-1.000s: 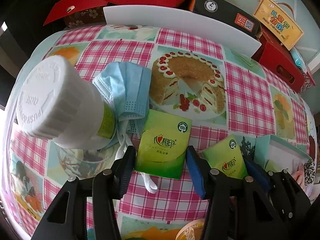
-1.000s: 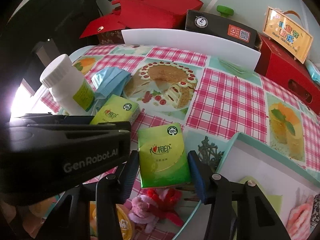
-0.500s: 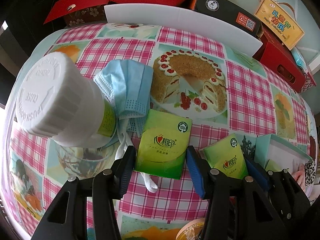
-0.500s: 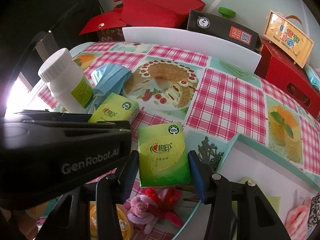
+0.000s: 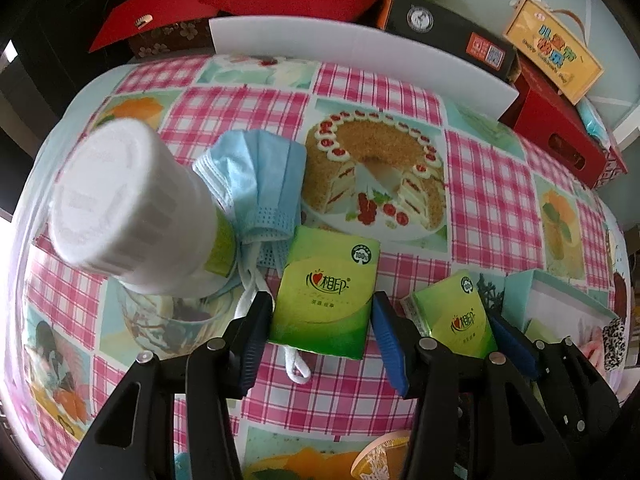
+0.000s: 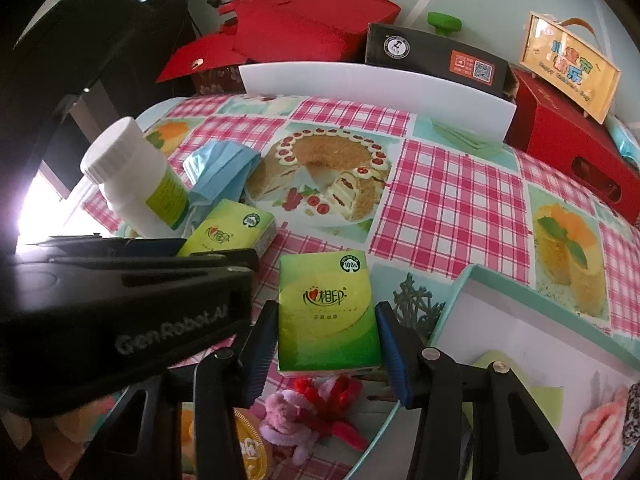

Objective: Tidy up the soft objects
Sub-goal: 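Close left gripper on its green tissue packet while right gripper grasps the other packet, then lift both green tissue packets and carry them over the white tray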

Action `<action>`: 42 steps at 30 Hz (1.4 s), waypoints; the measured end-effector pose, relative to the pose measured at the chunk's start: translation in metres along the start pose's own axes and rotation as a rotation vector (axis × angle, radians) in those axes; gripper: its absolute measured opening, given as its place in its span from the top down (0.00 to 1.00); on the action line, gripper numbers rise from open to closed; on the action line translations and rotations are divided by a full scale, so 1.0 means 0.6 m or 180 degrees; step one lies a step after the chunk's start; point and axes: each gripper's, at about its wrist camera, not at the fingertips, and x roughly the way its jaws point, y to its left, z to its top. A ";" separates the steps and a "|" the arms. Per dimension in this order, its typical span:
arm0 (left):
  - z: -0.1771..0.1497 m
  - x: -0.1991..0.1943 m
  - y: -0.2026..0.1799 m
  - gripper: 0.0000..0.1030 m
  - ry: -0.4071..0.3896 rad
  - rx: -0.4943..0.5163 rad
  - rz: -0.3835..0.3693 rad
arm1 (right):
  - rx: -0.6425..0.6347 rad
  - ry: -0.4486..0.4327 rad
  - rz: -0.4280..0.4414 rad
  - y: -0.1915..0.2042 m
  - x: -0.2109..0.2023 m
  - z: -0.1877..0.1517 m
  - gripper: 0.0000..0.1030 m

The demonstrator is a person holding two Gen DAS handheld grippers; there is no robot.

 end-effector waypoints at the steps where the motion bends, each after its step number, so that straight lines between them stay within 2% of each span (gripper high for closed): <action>1: 0.001 -0.007 0.002 0.50 -0.0032 -0.0012 -0.0021 | 0.0004 -0.0009 0.0002 0.000 -0.003 0.001 0.50; 10: 0.011 -0.062 0.010 0.52 -0.0253 -0.0098 -0.0300 | 0.0033 -0.0222 -0.0006 -0.001 -0.056 0.016 0.51; 20: 0.014 -0.119 0.020 0.52 -0.0514 -0.0130 -0.0385 | 0.0073 -0.0439 -0.0013 -0.008 -0.107 0.030 0.51; 29: 0.012 -0.157 0.015 0.52 -0.0684 -0.0107 -0.0430 | 0.0083 -0.0515 -0.0066 -0.011 -0.131 0.032 0.51; 37: -0.012 -0.200 -0.002 0.52 -0.0839 -0.0011 -0.0457 | 0.0169 -0.0554 -0.0162 -0.022 -0.170 0.019 0.51; 42: -0.035 -0.218 -0.018 0.52 -0.0875 0.0080 -0.0516 | 0.0368 -0.0632 -0.0168 -0.043 -0.206 -0.003 0.51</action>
